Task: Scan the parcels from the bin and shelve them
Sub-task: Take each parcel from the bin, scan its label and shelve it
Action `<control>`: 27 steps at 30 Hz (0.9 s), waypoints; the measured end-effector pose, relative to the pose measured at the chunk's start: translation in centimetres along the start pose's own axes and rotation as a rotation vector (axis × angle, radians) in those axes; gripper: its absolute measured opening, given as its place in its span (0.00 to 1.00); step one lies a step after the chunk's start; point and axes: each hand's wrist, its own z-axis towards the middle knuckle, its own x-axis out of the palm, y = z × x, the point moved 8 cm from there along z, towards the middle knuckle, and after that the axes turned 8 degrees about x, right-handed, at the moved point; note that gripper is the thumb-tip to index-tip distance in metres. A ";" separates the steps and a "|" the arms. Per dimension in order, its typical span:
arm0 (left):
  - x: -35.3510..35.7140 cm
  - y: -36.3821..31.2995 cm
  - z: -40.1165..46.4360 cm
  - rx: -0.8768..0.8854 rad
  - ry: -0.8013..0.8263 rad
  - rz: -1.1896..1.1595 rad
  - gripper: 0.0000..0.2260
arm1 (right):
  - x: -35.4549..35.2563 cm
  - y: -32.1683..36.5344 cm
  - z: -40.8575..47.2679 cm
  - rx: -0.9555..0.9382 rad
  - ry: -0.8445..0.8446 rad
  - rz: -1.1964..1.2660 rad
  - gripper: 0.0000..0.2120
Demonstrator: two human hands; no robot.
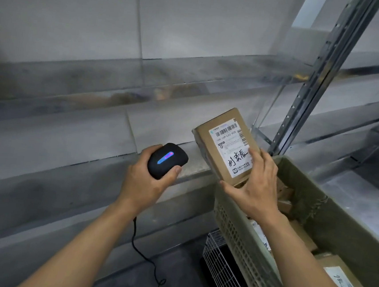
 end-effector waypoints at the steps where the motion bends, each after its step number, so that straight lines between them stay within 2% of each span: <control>1: -0.6 -0.2 -0.1 0.007 -0.025 0.012 0.27 | 0.0 0.4 0.1 -0.012 0.001 0.017 0.54; 8: -3.3 -2.4 -1.7 0.032 -0.101 0.109 0.26 | 1.0 3.2 -0.2 -0.094 0.039 0.133 0.55; 15: -7.5 -3.7 -5.3 -0.010 -0.255 0.197 0.26 | 0.9 7.8 -1.7 -0.214 0.077 0.322 0.53; 27: -17.9 -7.6 -10.4 -0.032 -0.630 0.312 0.22 | -0.5 18.8 -4.7 -0.389 0.111 0.581 0.52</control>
